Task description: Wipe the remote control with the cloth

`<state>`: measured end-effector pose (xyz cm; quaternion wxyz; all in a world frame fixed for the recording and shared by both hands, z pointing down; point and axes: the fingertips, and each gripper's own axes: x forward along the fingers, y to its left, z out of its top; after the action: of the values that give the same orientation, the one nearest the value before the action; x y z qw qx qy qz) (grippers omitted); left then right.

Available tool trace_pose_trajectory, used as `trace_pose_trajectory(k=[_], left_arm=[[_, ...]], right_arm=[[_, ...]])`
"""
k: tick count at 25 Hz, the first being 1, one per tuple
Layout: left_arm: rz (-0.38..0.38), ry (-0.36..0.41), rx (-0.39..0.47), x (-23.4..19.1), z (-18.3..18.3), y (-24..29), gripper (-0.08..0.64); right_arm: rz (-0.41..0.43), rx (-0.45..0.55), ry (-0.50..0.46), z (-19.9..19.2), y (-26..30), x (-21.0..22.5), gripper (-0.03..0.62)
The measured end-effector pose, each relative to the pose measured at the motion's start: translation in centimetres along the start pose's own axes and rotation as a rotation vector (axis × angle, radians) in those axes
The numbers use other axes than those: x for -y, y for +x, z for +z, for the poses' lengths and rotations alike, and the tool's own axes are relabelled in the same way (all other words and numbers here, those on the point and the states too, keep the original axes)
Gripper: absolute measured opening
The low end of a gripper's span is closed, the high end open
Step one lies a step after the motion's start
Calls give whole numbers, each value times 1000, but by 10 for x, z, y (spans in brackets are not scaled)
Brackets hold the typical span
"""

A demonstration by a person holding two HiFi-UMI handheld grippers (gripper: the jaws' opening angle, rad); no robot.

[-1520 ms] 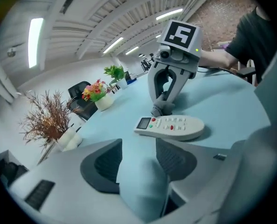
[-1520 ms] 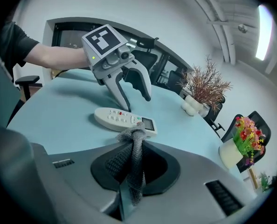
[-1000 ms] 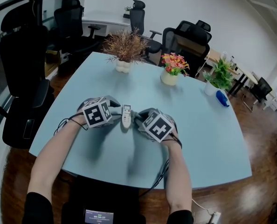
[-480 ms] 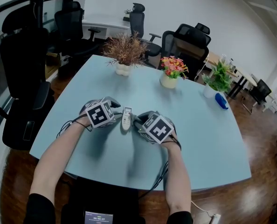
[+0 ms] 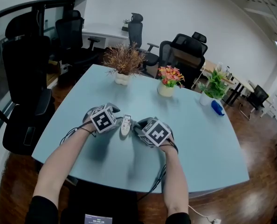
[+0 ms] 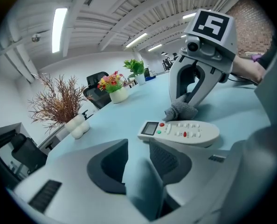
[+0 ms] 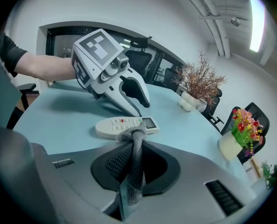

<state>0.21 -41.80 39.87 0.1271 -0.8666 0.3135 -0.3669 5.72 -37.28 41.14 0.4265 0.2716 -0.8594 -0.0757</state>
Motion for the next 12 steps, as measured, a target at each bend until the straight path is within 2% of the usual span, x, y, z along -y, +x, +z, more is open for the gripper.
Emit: trace_pose_trajectory(k=[4, 6, 7, 9, 12], left_arm=[[50, 1, -1, 4, -5, -26, 157], [74, 0, 27, 13, -7, -57, 156], [76, -20, 67, 21, -5, -78, 156], [47, -96, 212, 48, 3, -129, 153], [-2, -161, 511, 92, 25, -219, 147]], right_arm=[[-100, 19, 35, -3, -21, 23, 28], [-183, 99, 58, 11, -44, 38, 28], [-229, 167, 77, 23, -61, 45, 28], [-285, 368, 131, 52, -108, 45, 28], [-255, 728, 190, 94, -200, 4, 28]])
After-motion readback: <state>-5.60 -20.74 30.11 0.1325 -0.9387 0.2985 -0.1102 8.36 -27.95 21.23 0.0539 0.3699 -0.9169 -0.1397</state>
